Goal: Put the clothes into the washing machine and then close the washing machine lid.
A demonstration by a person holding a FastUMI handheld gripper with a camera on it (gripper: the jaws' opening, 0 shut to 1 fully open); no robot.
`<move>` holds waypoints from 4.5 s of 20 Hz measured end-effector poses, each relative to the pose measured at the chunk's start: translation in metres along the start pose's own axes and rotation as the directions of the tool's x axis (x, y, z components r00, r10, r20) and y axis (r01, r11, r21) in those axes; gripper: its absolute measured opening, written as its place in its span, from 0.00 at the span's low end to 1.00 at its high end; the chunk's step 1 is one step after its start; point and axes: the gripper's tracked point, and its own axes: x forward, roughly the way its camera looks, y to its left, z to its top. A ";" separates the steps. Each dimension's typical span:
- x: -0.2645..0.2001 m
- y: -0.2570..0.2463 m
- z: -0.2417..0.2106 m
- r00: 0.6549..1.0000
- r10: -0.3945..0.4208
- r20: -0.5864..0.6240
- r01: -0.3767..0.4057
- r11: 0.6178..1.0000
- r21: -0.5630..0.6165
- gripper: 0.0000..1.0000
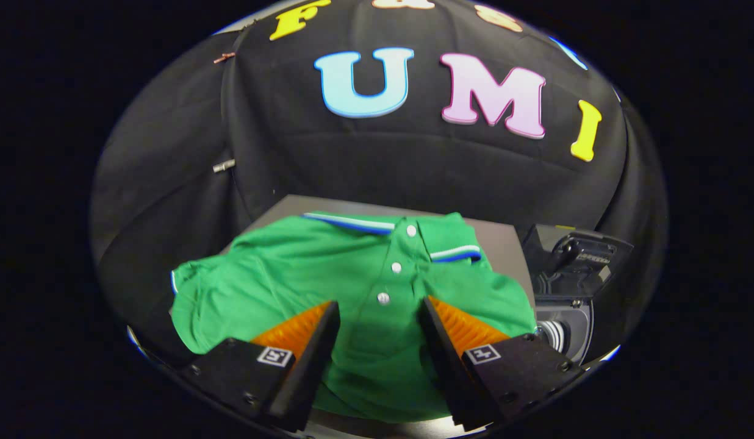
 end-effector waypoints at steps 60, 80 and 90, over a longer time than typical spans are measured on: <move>-0.108 -0.231 0.063 0.991 0.016 0.137 -0.033 0.992 0.121 0.06; -0.074 -0.382 0.005 0.995 0.087 0.044 -0.096 0.959 0.265 0.06; -0.011 -0.376 -0.042 0.982 0.184 -0.031 -0.174 0.961 0.216 0.06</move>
